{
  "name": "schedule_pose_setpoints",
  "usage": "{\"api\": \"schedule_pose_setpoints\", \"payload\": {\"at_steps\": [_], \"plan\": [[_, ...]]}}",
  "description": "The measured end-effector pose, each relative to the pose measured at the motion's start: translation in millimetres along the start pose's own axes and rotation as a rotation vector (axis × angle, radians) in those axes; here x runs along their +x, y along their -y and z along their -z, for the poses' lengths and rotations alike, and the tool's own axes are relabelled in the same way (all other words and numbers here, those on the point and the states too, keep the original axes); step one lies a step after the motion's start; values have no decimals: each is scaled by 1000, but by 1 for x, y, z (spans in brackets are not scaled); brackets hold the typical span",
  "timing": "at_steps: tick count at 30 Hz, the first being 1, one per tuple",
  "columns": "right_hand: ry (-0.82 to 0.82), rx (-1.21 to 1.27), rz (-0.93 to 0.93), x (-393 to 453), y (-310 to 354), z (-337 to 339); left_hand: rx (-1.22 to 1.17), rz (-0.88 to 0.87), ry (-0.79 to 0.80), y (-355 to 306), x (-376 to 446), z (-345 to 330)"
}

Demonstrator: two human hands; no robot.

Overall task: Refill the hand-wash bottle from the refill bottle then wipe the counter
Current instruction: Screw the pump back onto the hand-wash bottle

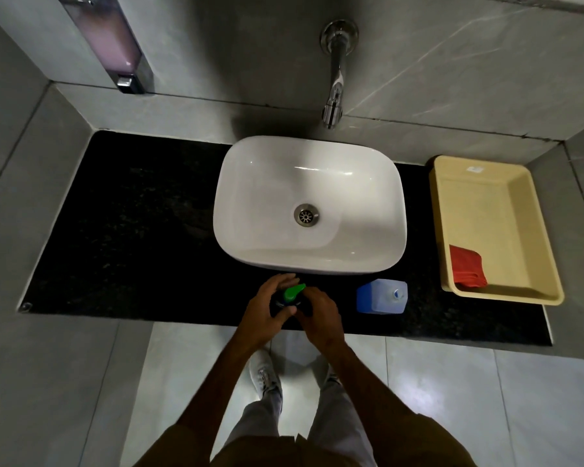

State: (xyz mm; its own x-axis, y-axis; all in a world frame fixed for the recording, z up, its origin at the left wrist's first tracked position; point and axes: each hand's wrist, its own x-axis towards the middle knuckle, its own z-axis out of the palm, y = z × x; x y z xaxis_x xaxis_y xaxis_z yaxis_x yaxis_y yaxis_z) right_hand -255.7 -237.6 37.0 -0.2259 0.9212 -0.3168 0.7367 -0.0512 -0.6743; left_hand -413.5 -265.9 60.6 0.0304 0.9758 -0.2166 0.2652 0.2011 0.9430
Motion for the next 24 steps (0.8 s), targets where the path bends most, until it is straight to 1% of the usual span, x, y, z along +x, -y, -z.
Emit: {"api": "schedule_pose_setpoints", "payload": {"at_steps": [1, 3, 4, 5, 8, 9, 10, 11, 14, 15, 17, 21, 22, 24], "plan": [[-3, -11, 2, 0, -1, 0, -4, 16, -29, -2, 1, -3], [-4, -11, 2, -1, -1, 1, 20, 33, -162, -4, 2, -8], [-2, 0, -1, -1, -1, 1, 43, 24, -196, -4, 2, -9], [2, 12, -3, -1, 0, 1, 52, 10, -181, -4, 2, -8], [11, 9, 5, -2, 1, 2, 64, -13, 26, -3, 1, -1], [10, 5, 7, -2, 1, 2, 74, -21, 70, -2, 1, 1], [8, 5, 9, -2, 2, 2, 80, -31, 75, -3, 2, 2], [6, 9, 13, -1, 2, 2, 85, -39, 39, -3, 2, 0], [14, 17, 24, -1, 2, 3, 142, -38, -176, -3, 2, -6], [22, 13, 23, -1, 2, 4, 164, -51, -211, -2, 3, -6], [23, 8, 15, -1, 2, 3, 195, -93, -189, -2, 5, -4], [15, 20, 1, 0, 2, 3, 190, -149, -49, -2, 10, 0], [9, 14, 11, -1, 2, 3, 193, -144, -41, -3, 10, 0], [-1, 7, 34, -1, 3, 3, 215, -116, -95, -4, 9, -3]]}}
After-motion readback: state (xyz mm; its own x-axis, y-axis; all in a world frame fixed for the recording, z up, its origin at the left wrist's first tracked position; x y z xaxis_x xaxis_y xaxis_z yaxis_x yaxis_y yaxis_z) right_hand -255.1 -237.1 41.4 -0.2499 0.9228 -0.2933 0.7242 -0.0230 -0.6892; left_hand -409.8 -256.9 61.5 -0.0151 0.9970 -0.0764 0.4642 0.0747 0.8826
